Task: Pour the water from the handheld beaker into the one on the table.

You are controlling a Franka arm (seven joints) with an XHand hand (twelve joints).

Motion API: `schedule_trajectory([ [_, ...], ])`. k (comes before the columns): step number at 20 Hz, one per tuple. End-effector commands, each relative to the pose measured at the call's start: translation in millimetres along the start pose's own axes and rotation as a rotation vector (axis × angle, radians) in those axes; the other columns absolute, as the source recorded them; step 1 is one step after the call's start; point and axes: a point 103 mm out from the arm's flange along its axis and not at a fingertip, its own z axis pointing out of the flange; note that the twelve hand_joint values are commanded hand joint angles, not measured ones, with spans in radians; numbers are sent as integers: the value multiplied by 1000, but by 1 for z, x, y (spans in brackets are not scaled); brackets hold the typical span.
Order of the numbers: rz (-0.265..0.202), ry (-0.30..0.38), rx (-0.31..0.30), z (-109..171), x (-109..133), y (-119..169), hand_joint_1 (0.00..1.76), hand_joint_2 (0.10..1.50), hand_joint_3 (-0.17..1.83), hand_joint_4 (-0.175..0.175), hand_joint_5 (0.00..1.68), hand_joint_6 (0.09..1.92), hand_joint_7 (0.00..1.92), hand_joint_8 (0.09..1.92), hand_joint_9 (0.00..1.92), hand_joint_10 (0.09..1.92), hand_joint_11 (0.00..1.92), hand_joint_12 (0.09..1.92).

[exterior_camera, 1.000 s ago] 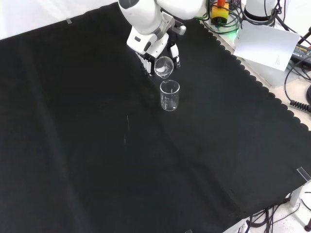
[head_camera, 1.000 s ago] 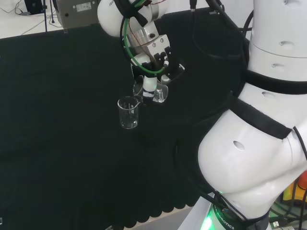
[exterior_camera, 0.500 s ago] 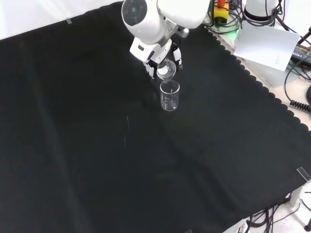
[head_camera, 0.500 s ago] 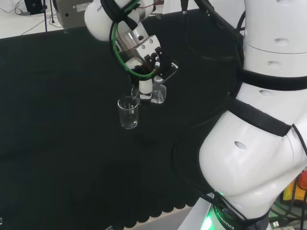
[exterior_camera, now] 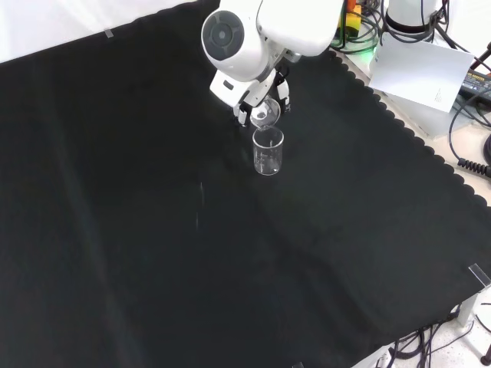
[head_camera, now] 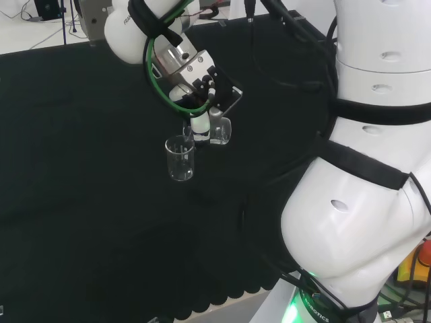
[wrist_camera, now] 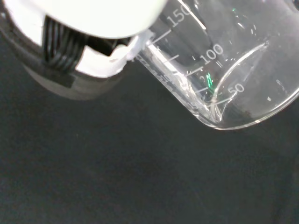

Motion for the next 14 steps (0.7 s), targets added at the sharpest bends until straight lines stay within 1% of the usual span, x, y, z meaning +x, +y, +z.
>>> schedule_trajectory([
  [1,21,-48,31,-3,5,0,1327,656,546,-175,1468,216,1545,140,1796,87,1472,532],
  [9,59,-94,68,-11,11,-1,1327,658,543,-175,1466,218,1542,144,1794,87,1469,525],
  [14,68,-117,93,-15,14,0,1327,660,539,-175,1464,220,1540,147,1794,87,1470,523],
])
